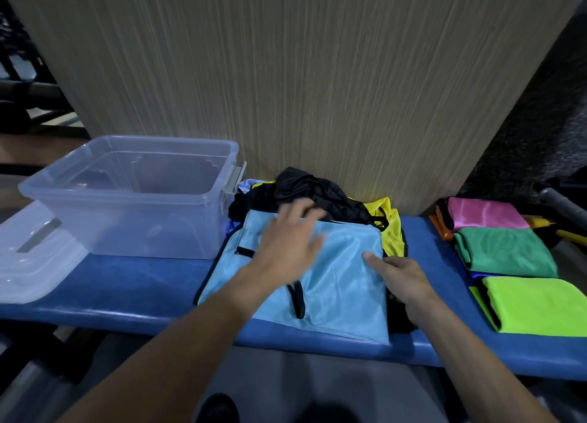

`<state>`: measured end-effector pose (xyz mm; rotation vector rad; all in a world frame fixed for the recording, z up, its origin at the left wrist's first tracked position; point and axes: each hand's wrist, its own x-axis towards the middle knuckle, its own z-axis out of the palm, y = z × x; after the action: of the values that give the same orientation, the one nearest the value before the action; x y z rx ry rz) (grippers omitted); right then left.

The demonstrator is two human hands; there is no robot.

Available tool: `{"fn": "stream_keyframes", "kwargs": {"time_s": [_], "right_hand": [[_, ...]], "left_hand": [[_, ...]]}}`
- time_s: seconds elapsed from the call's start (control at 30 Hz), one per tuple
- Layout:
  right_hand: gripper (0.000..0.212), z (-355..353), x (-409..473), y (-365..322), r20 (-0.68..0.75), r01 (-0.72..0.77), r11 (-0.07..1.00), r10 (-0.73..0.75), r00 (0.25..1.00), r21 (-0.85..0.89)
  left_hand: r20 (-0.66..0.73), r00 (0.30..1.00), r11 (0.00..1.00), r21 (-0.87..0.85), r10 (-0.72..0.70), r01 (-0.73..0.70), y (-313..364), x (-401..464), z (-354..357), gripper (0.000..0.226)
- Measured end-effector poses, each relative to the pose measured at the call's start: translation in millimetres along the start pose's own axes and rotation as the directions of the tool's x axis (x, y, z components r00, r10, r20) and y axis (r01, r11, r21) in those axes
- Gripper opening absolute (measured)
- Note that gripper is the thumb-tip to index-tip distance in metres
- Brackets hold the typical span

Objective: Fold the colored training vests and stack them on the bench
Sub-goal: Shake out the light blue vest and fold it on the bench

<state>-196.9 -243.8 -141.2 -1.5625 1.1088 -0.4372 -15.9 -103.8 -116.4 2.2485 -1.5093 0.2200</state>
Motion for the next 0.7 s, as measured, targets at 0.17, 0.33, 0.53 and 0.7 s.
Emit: {"fn": "stream_keyframes", "kwargs": {"time_s": [0.17, 0.33, 0.53, 0.7], "right_hand": [[0.059, 2, 2, -6, 0.074, -0.08, 0.973, 0.065, 0.995, 0.217], [0.042, -2, 1, -11, 0.172, -0.155, 0.94, 0.106, 0.979, 0.305], [0.045, -2, 0, -6, 0.121, -0.181, 0.945, 0.153, 0.981, 0.271], [0.044, -2, -3, -3, 0.11, -0.195, 0.938, 0.17, 0.979, 0.285]], "left_hand": [[0.378, 0.926, 0.986, 0.146, 0.024, -0.085, 3, -26, 32, 0.091], [0.208, 0.977, 0.982, 0.172, 0.043, -0.08, 2, -28, 29, 0.073], [0.065, 0.872, 0.86, 0.214, -0.485, 0.463, -38, -15, -17, 0.032], [0.173, 0.78, 0.798, 0.186, -0.601, 0.574, -59, -15, -5, 0.039]]}}
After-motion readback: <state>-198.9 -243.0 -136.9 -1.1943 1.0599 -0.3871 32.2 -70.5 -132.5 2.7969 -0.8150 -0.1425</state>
